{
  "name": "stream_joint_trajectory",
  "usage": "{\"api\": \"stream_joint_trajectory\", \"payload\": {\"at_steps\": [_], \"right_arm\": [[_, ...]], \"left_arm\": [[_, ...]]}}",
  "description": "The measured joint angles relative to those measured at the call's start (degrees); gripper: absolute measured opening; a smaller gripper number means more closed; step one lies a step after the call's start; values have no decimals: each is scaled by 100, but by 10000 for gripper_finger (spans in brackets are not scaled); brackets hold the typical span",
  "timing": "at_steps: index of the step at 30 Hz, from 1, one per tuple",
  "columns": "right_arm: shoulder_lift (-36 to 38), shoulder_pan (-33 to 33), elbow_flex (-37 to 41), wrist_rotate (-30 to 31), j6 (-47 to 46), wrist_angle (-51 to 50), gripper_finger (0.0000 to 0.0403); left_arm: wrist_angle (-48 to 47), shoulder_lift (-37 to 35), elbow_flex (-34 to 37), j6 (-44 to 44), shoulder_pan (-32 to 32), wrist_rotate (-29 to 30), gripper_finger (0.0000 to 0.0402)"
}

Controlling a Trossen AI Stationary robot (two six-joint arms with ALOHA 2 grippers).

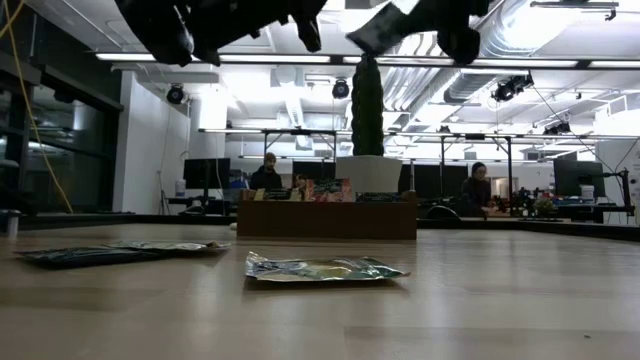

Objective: Pick & Place Tea
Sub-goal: Put the purple tea bag into the right section of the wooden organizer

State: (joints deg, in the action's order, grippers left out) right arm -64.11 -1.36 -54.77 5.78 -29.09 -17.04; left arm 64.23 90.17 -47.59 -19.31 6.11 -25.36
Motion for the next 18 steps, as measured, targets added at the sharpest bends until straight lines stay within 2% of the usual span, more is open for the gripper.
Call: {"api": "stream_joint_trajectory", "payload": {"at_steps": [5, 8, 13, 18], "right_arm": [[-464, 589, -644, -833, 515, -1375, 0], [-856, 865, -981, -1229, 985, -2032, 0], [-1616, 1180, -1414, -1596, 1724, -2595, 0], [-2380, 1394, -1818, -1652, 2324, -3058, 0]], "left_arm": [[-302, -2, 0, 10, 5, -182, 95], [-367, -138, 30, 10, 76, -607, 95], [-417, -583, 341, 253, 114, -802, 95], [-388, -1261, 1026, 397, 190, -612, 95]]}}
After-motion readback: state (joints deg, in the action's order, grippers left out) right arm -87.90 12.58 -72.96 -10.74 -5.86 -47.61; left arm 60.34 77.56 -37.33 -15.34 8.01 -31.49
